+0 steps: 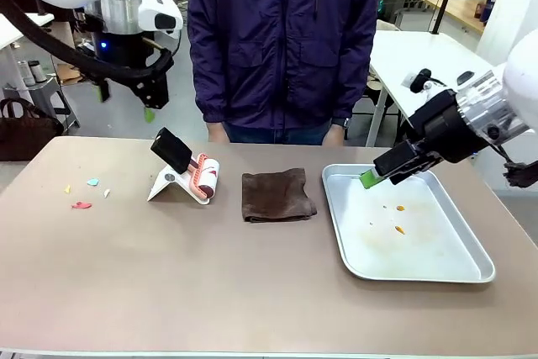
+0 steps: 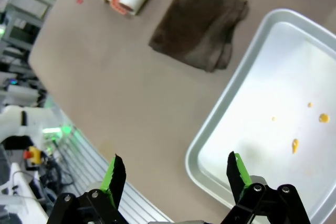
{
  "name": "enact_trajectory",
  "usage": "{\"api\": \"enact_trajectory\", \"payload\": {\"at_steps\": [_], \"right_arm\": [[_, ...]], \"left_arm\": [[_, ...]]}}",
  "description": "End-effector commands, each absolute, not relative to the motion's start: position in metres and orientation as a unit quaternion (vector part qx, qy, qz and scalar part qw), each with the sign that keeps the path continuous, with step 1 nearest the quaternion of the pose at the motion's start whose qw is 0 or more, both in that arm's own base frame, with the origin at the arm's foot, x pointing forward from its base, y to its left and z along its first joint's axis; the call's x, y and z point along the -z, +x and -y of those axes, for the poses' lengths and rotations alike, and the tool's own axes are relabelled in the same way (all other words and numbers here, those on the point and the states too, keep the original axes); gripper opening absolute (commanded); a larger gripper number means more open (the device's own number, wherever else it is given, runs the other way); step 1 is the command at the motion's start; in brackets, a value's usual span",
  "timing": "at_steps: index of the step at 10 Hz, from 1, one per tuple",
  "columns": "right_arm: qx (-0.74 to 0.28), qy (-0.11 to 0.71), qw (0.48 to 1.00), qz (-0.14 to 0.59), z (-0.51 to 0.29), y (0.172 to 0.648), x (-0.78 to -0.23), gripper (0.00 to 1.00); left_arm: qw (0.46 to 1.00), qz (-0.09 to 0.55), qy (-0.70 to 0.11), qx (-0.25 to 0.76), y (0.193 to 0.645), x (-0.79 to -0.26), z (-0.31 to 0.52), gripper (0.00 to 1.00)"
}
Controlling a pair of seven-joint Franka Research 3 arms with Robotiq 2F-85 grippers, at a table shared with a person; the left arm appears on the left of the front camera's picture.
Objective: Clean the surface of the table.
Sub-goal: Hold the Lint Roller with your left hand and the towel with your right hand.
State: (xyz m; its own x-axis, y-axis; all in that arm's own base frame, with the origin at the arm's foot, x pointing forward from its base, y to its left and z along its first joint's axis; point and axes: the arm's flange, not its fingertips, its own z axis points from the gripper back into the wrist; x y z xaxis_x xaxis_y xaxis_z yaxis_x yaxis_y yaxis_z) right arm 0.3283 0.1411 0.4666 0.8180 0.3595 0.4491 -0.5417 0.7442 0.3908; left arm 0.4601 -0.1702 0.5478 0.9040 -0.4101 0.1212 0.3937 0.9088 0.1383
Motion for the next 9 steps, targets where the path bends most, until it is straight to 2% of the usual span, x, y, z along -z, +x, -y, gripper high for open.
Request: {"api": "enact_trajectory", "payload": {"at_steps": [1, 2, 3, 5, 7, 9], "right_arm": [[-0.263, 0.376, 0.864, 0.209, -0.109, 0.314, -0.459, 1.0], [-0.264, 0.447, 0.827, 0.218, -0.092, 0.311, -0.451, 1.0], [-0.262, 0.537, 0.768, 0.228, -0.078, 0.303, -0.443, 1.0], [-0.2, 0.647, 0.706, 0.207, -0.052, 0.281, -0.424, 1.0], [-0.161, 0.671, 0.683, 0.241, -0.016, 0.245, -0.399, 1.0], [-0.095, 0.691, 0.677, 0.234, 0.026, 0.222, -0.367, 1.0]], "left_arm": [[0.951, 0.012, -0.132, 0.279, 0.459, -0.56, 0.12, 1.0], [0.932, 0.003, -0.224, 0.286, 0.46, -0.567, 0.096, 1.0], [0.904, -0.011, -0.311, 0.292, 0.461, -0.569, 0.07, 1.0], [0.85, -0.063, -0.442, 0.281, 0.463, -0.544, 0.002, 1.0], [0.825, -0.069, -0.533, 0.175, 0.467, -0.501, -0.07, 1.0], [0.8, -0.055, -0.587, 0.108, 0.452, -0.489, -0.084, 1.0]]}}
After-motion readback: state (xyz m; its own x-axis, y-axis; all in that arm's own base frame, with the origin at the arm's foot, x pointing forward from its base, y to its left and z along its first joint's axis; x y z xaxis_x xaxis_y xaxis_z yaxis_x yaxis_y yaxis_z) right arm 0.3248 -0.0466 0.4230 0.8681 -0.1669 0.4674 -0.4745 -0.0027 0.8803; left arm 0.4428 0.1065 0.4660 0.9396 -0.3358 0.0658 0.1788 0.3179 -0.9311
